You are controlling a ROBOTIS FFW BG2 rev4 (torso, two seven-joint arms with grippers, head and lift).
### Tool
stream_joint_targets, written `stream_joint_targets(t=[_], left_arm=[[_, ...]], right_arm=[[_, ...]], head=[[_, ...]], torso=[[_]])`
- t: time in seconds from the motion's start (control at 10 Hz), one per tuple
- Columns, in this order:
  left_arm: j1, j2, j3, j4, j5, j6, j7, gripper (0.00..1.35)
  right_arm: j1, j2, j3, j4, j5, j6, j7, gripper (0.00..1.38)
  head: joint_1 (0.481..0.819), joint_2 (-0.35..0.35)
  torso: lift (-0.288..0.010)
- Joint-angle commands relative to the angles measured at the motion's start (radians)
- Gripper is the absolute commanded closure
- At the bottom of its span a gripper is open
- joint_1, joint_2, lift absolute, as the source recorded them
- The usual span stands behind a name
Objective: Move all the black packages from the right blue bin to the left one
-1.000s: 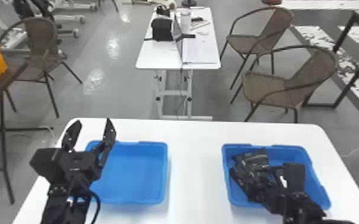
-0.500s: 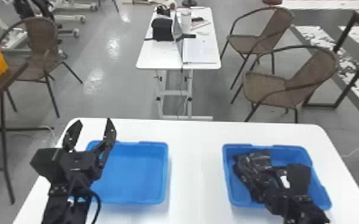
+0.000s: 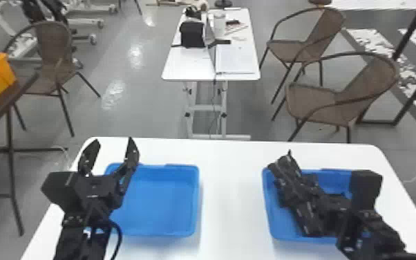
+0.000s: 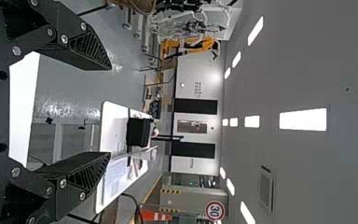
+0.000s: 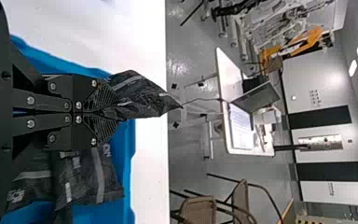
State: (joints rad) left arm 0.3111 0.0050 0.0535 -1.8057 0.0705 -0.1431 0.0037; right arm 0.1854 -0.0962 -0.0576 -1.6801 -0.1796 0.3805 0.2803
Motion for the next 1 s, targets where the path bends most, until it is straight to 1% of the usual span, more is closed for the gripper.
stream_joint_targets(t=[0.0, 0.1, 0.2, 0.4, 0.5, 0.7, 0.8, 0.9], left_arm=[[-0.004, -0.002, 0.002, -0.003, 0.020, 0.016, -0.010, 0.41], [-0.012, -0.002, 0.003, -0.003, 0.035, 0.030, -0.025, 0.41], [-0.026, -0.002, 0.005, -0.004, 0.078, 0.065, -0.060, 0.41], [-0.058, 0.000, 0.015, -0.004, 0.247, 0.148, -0.129, 0.42], [-0.070, 0.004, 0.015, -0.004, 0.319, 0.152, -0.152, 0.44], [-0.093, 0.016, -0.006, -0.006, 0.489, 0.146, -0.172, 0.44], [-0.106, 0.024, -0.017, -0.007, 0.558, 0.146, -0.183, 0.44], [-0.116, 0.030, -0.026, -0.007, 0.611, 0.155, -0.194, 0.44]], right_arm=[[-0.027, -0.020, 0.015, -0.085, -0.058, 0.069, 0.065, 1.18], [-0.078, -0.025, 0.036, -0.105, -0.078, 0.101, 0.135, 1.18], [-0.123, -0.025, 0.062, -0.109, -0.116, 0.115, 0.177, 1.18], [-0.207, -0.025, 0.108, -0.075, -0.195, 0.133, 0.263, 1.18], [-0.241, -0.025, 0.130, -0.069, -0.213, 0.133, 0.289, 1.18], [-0.322, -0.025, 0.173, -0.018, -0.294, 0.130, 0.367, 1.18], [-0.351, -0.025, 0.190, 0.000, -0.327, 0.129, 0.393, 1.18], [-0.362, -0.025, 0.203, 0.016, -0.371, 0.124, 0.399, 1.18]], head=[[0.695, 0.045], [0.695, 0.056], [0.695, 0.085], [0.695, 0.131], [0.695, 0.141], [0.695, 0.173], [0.692, 0.187], [0.671, 0.196]], torso=[[0.000], [0.000], [0.000], [0.000], [0.000], [0.000], [0.000], [0.000]])
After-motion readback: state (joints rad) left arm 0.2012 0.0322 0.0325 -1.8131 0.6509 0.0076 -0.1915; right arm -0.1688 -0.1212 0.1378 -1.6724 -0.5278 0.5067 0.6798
